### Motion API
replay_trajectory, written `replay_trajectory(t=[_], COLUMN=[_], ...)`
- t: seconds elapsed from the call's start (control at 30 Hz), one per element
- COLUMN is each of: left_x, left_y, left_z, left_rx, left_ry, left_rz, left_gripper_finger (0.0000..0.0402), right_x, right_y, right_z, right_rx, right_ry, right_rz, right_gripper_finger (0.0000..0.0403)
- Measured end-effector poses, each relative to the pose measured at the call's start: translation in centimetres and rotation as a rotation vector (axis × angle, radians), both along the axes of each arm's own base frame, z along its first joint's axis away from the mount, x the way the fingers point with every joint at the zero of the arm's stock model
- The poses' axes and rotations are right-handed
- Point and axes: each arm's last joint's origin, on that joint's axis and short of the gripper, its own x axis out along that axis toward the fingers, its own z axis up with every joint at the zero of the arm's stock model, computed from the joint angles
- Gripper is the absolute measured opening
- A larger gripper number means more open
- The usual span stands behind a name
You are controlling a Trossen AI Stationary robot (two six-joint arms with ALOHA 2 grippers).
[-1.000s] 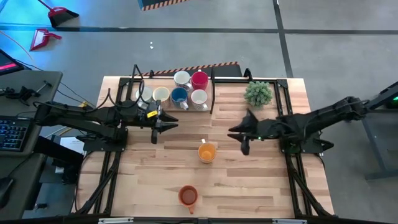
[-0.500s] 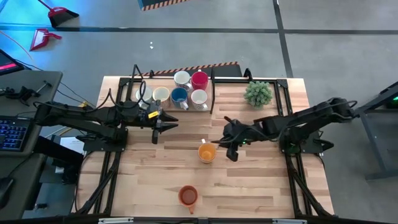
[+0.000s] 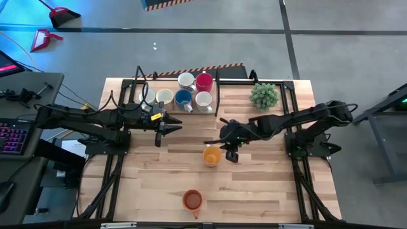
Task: Place coffee mugs
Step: Put the yellow mug on the shelf
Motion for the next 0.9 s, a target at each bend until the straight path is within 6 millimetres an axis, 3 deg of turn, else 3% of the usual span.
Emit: replay_trajectory(t=[0.5,0.7,0.9], left_x=[0.0,0.0,0.0], left_y=[0.0,0.0,-0.1], left_z=[0.0,0.0,0.0], left_rx=[0.009,0.008,0.004], left_ry=[0.001,0.001,0.000], left_rz=[-0.002,-0.009,-0.028], left_gripper_finger=[0.0093,0.0093,0.0093], right_x=[0.5,0.7,1.2], right_y=[-0.1,-1.1,-1.4], right_z=[0.4,0.6,-0.4], right_rx=[0.008,0.044,0.036], right_ry=[-0.064,-0.076,-0.042], right_rz=[0.022,-0.038,-0.038], right_gripper_finger=[0.0099,0.0099,0.0099])
